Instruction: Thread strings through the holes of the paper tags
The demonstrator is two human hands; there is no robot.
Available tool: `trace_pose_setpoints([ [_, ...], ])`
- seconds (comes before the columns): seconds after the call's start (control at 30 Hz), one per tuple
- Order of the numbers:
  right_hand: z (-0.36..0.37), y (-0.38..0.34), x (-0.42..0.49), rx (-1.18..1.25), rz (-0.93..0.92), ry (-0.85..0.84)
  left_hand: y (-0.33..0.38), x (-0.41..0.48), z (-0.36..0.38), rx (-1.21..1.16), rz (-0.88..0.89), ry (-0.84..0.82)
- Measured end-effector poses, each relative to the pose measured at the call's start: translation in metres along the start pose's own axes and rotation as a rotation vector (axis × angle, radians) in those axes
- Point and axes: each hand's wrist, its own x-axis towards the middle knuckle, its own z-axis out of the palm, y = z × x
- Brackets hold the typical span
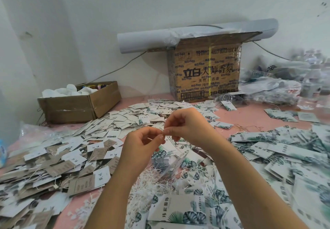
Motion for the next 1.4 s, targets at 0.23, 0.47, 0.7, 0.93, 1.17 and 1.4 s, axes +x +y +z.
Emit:
trace_pose_setpoints([
  [0.23, 0.002, -0.002, 0.000, 0.031, 0.005, 0.009, 0.002, 0.000, 0.000, 0.085, 0.051, 0.024],
  [0.47, 0.009, -0.006, -0.001, 0.139, -0.019, 0.069, 0.002, 0.001, 0.000, 0.085, 0.099, 0.087],
  [0.7, 0.011, -0.004, 0.000, 0.279, -0.006, 0.085, 0.004, 0.001, -0.002, 0.033, 0.145, 0.105],
  [0.93, 0.013, -0.007, -0.001, 0.472, 0.002, 0.012, 0.007, -0.001, -0.006, -0.158, 0.136, 0.083],
  [1.17, 0.011, -0.013, -0.003, 0.541, -0.033, -0.085, 0.005, 0.003, -0.013, -0.224, 0.119, 0.052],
  [1.4, 0.011, -0.019, -0.005, 0.519, -0.025, -0.094, 0.002, 0.003, -0.008, -0.174, 0.145, 0.041],
])
